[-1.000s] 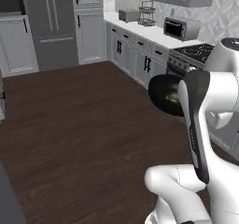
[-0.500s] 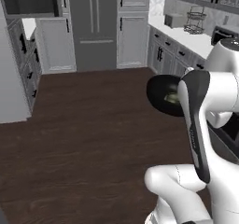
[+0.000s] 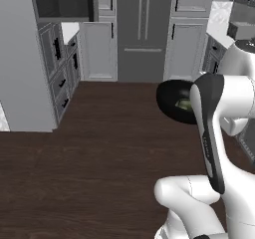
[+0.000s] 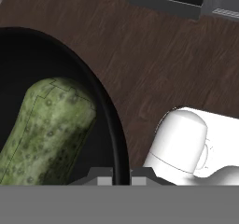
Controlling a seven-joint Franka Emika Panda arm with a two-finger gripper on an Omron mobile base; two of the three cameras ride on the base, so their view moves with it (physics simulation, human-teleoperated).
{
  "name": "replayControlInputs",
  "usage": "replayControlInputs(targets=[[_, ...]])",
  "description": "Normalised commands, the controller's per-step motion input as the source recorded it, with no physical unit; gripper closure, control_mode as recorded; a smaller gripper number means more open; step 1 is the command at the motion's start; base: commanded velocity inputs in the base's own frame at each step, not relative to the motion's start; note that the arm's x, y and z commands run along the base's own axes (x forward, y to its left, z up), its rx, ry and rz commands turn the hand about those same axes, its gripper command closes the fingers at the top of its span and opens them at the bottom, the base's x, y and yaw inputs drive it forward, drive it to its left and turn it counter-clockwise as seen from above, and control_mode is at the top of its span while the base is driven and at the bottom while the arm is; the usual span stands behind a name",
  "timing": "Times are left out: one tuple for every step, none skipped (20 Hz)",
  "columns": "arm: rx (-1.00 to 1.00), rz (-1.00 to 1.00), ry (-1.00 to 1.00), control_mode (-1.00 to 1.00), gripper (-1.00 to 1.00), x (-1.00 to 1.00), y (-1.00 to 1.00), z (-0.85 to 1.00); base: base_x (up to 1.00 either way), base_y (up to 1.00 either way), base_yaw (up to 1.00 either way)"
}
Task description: Pick the cucumber from the sink and place it in the bowl. Then pick the bowl and place it in the microwave. Then close the microwave door and press the start button.
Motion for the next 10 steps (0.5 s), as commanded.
replayControlInputs(targets=[[0.0,0.0,0.0,1.0,1.0,0.0,0.0,0.0,1.0,-0.73,0.44],[0.0,0.0,0.0,1.0,1.0,0.0,0.0,0.0,1.0,-0.73,0.45],[0.0,0.0,0.0,1.0,1.0,0.0,0.0,0.0,1.0,-0.74,0.46],[0.0,0.0,0.0,1.0,1.0,0.0,0.0,0.0,1.0,-0.76,0.46],[0.0,0.0,0.0,1.0,1.0,0.0,0.0,0.0,1.0,-0.79,0.46],[0.0,0.0,0.0,1.0,1.0,0.0,0.0,0.0,1.0,-0.89,0.42],[0.0,0.0,0.0,1.0,1.0,0.0,0.0,0.0,1.0,-0.96,0.4],[0.0,0.0,0.0,1.0,1.0,0.0,0.0,0.0,1.0,-0.96,0.4],[0.0,0.0,0.0,1.0,1.0,0.0,0.0,0.0,1.0,-0.97,0.4],[0.0,0.0,0.0,1.0,1.0,0.0,0.0,0.0,1.0,-0.98,0.4]])
